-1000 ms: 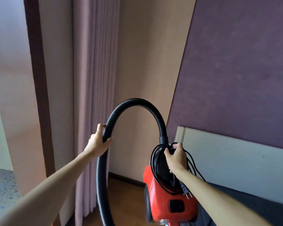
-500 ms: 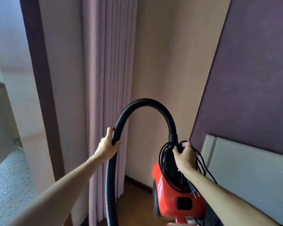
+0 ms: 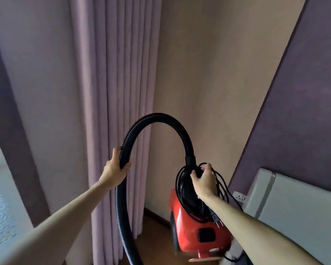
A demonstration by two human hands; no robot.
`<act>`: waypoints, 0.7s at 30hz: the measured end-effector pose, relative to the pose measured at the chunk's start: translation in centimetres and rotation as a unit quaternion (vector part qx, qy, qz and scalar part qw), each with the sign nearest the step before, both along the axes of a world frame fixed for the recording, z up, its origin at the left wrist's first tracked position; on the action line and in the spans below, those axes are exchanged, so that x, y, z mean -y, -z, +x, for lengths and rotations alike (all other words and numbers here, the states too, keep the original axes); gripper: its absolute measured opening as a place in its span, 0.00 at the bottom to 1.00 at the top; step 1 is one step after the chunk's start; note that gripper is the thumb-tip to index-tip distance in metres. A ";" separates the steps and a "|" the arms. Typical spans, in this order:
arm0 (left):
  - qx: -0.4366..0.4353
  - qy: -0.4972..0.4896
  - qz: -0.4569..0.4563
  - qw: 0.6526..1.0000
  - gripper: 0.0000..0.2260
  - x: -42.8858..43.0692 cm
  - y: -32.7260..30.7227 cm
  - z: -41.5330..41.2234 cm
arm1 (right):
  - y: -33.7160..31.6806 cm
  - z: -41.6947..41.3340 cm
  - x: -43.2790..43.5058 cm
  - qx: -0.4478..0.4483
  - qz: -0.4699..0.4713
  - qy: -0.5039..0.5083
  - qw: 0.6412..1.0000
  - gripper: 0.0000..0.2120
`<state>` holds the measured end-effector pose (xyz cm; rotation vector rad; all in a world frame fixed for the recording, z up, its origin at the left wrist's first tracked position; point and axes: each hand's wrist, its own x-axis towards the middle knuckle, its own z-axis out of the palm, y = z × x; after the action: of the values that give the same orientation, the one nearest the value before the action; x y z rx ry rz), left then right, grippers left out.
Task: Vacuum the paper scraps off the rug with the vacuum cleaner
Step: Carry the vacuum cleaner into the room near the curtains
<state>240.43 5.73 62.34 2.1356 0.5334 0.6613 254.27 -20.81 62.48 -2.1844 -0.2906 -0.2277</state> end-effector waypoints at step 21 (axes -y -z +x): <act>-0.096 -0.195 -0.011 0.976 0.26 -2.3 12.5 2.2 | 11.9 9.4 -11.8 -0.063 -0.019 -0.219 0.973 0.09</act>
<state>242.60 7.98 49.89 2.1023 1.0785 0.6572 263.71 -9.05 50.61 -2.0999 -0.6971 0.1637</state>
